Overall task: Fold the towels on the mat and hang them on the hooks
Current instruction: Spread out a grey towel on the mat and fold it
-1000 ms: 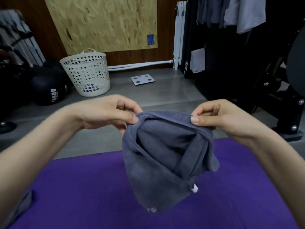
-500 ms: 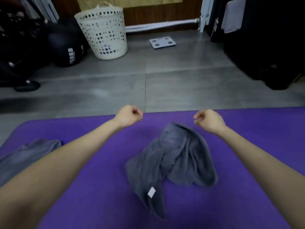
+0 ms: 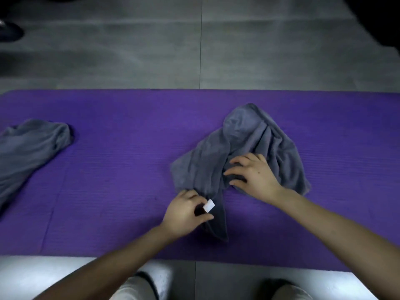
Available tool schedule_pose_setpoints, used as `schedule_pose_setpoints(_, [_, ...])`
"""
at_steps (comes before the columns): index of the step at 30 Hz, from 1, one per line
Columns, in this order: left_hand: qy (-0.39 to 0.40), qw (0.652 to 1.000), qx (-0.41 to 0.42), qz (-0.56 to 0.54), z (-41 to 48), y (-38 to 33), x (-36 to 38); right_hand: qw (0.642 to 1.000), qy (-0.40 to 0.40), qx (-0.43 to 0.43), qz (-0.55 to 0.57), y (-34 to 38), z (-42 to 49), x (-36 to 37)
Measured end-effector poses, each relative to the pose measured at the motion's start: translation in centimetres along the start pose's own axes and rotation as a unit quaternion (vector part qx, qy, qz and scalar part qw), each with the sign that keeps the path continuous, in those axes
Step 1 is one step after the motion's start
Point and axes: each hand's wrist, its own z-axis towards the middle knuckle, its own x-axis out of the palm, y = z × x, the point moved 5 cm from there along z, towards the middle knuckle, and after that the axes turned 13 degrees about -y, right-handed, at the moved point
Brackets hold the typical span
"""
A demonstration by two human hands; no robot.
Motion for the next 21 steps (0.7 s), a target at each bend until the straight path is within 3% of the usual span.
schedule_pose_setpoints(5, [-0.043,0.999,-0.02,0.014,-0.2,-0.6,1.5,0.996,0.053,-0.062,-0.024,1.5,-0.3,2.6])
schedule_pose_setpoints(8, [-0.064,0.987,-0.131,-0.075,0.9,0.8,-0.2,0.995,0.056,-0.081,-0.018,2.0,0.1,3.2])
schedule_pose_setpoints(12, [0.042,0.894,-0.242,-0.374,2.7,1.3,-4.6,0.996,-0.025,-0.073,0.041,2.9,2.0,2.2])
schedule_pose_setpoints(14, [0.079,0.876,-0.242,-0.409,3.4,1.5,-7.5,0.992,-0.044,-0.027,0.116,3.3,4.0,0.5])
schedule_pose_setpoints(17, [0.093,0.901,-0.196,-0.376,4.9,2.0,-12.2,0.97,-0.032,0.043,0.238,4.0,7.4,-3.0])
schedule_pose_setpoints(21, [0.04,0.965,-0.127,-0.225,7.1,3.2,-17.9,0.938,-0.04,0.095,0.33,6.0,12.0,-7.8])
